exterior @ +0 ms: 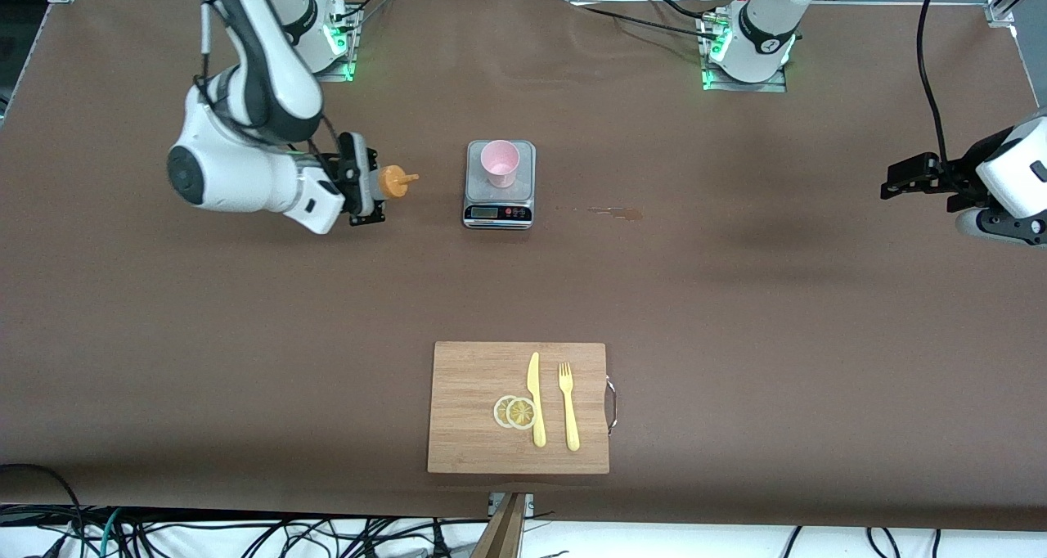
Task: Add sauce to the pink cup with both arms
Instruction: 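Move the bottle over the cup with the right gripper, nozzle down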
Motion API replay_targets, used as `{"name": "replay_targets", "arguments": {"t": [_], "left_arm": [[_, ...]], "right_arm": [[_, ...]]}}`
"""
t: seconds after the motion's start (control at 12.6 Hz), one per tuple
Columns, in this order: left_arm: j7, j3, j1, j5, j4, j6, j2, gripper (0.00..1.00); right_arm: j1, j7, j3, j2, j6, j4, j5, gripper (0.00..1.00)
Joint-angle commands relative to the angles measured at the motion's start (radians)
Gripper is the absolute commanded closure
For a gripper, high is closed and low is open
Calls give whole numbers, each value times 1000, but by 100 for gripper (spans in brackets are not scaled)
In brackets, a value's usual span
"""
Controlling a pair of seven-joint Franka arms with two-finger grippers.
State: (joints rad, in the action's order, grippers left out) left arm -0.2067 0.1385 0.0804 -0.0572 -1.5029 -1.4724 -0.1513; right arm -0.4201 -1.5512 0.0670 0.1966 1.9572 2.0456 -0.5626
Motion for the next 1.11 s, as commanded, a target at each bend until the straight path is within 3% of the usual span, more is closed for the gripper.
{"name": "replay_targets", "arguments": {"t": [0.0,0.24,0.48,1.03], "left_arm": [[-25,-14,-1,27,41,30,-19,0],[-25,-14,5,27,46,30,-24,0],[-25,-16,7,20,47,30,-34,0],[-25,-19,9,23,93,30,-62,0]], "right_arm": [[-29,194,-67,-51,51,31,119,74],[-43,466,-171,-60,72,30,278,74],[-45,666,-255,-59,77,27,383,73],[-88,921,-337,-33,75,25,592,73]]}}
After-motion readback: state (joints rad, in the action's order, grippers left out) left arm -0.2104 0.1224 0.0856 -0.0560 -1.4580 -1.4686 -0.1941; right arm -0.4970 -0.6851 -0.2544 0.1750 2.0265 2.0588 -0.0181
